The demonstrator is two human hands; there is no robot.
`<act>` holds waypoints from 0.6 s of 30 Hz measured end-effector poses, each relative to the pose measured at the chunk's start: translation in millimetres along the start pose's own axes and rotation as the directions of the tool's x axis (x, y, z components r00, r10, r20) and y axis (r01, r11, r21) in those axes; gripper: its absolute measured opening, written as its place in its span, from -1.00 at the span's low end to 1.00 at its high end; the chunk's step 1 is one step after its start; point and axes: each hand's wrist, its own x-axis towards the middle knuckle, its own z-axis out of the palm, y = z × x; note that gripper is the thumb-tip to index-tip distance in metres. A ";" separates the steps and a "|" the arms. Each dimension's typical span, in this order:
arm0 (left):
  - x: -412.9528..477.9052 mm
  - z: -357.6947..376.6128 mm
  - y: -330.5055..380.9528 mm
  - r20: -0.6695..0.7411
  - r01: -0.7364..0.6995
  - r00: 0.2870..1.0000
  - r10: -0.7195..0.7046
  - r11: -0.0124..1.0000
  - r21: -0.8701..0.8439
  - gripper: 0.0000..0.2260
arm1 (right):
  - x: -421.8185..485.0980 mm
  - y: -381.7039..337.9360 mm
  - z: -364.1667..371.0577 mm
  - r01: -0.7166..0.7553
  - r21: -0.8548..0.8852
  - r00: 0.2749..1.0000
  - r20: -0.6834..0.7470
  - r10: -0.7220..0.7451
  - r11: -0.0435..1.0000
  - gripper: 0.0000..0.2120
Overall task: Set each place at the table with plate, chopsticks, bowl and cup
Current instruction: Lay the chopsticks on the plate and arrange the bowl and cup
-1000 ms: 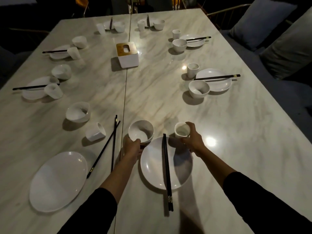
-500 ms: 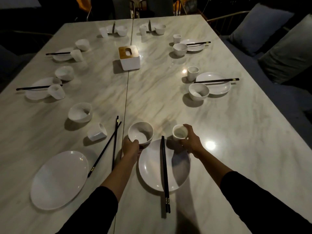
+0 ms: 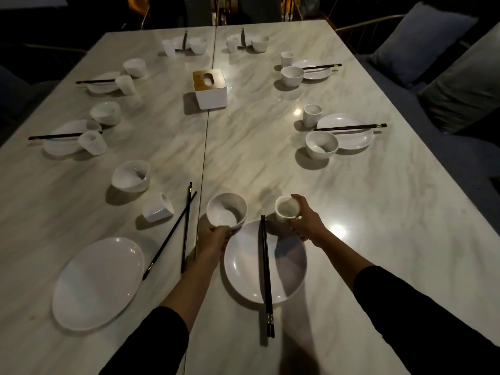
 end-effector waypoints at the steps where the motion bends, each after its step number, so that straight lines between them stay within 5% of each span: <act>1: -1.1 -0.9 -3.4 0.011 -0.037 0.999 0.036 0.996 0.085 -0.70 | 0.2 0.1 -0.4 0.002 -0.004 1.000 -0.003 -0.002 1.000 -0.31; 8: 5.5 -6.2 -22.5 0.028 -0.046 0.999 0.038 0.923 0.382 -0.82 | -0.9 -3.4 -1.4 0.009 -0.002 1.000 0.019 -0.009 1.000 -0.30; 18: 0.4 -8.2 -18.8 0.032 -0.038 0.999 0.029 0.940 0.339 -0.86 | 0.8 -7.0 -6.7 -0.015 -0.021 0.996 0.087 0.017 1.000 -0.27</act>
